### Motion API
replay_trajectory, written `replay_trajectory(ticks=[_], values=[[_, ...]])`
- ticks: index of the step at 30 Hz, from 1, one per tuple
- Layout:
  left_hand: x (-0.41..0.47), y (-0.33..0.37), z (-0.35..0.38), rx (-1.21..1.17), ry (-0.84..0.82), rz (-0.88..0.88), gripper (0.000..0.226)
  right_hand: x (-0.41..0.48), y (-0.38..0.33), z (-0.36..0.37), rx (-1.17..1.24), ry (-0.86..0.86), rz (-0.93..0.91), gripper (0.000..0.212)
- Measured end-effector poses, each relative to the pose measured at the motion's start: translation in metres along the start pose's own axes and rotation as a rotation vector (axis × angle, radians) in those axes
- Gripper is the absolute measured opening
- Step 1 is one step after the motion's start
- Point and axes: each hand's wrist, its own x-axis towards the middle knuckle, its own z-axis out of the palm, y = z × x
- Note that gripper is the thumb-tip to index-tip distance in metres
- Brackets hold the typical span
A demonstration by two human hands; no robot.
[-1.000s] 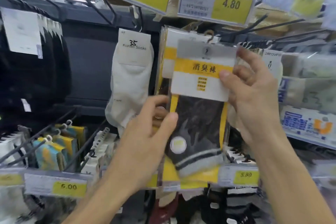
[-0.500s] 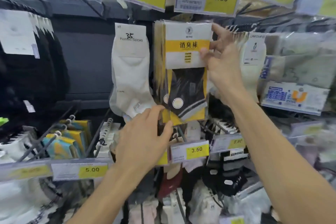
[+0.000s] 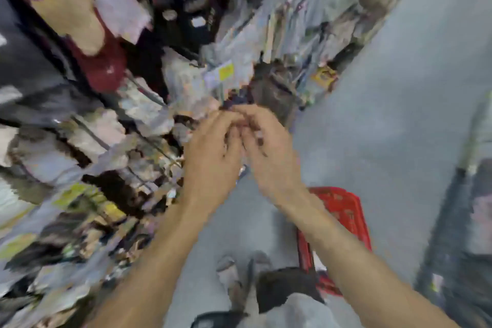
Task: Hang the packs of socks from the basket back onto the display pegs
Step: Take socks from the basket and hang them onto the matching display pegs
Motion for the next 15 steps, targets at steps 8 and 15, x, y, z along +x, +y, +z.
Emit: replay_trajectory(ticks=[8, 15], values=[[-0.211, -0.077, 0.152, 0.038, -0.924, -0.42, 0.016, -0.249, 0.147, -0.036, -0.314, -0.439, 0.776, 0.04], [-0.275, -0.082, 0.231, 0.14, -1.262, -0.335, 0.016, -0.346, 0.197, -0.077, -0.349, -0.473, 0.973, 0.036]])
